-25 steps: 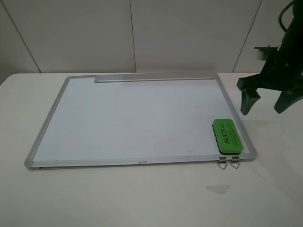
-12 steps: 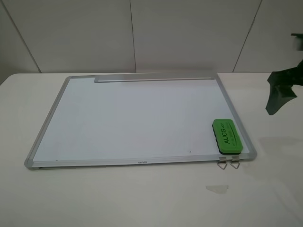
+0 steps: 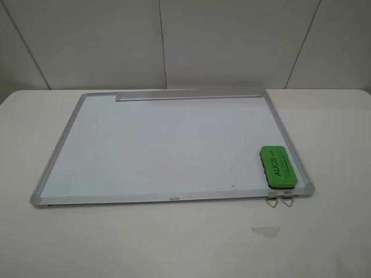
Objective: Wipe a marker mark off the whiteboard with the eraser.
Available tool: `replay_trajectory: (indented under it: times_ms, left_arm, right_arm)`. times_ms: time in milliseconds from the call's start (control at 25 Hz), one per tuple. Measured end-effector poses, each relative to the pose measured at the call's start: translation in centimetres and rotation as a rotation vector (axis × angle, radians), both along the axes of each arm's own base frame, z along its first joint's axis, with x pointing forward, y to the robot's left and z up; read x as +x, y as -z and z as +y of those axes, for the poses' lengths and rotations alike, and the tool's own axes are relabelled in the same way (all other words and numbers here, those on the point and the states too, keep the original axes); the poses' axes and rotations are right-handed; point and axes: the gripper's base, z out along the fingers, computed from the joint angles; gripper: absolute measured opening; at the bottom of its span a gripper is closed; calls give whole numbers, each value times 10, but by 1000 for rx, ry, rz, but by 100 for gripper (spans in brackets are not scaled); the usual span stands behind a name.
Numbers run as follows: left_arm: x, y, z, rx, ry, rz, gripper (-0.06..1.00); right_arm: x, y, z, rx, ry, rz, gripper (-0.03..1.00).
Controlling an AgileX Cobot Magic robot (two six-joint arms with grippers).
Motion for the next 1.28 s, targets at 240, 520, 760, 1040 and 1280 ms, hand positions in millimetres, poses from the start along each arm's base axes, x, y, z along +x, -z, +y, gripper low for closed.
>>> replay_trajectory:
  times_ms: [240, 520, 760, 1040, 1280]
  left_arm:
    - [0, 0, 0, 0, 0, 0, 78]
    - [0, 0, 0, 0, 0, 0, 78]
    - [0, 0, 0, 0, 0, 0, 78]
    - [0, 0, 0, 0, 0, 0, 78]
    - [0, 0, 0, 0, 0, 0, 78]
  right_arm:
    - [-46, -5, 2, -13, -7, -244, 81]
    - [-74, 10, 4, -20, -23, -448, 81]
    - [-101, 9, 5, -43, -51, -606, 81]
    - [-131, 8, 7, -50, -51, -788, 81]
    - [-131, 8, 7, -50, -51, -789, 81]
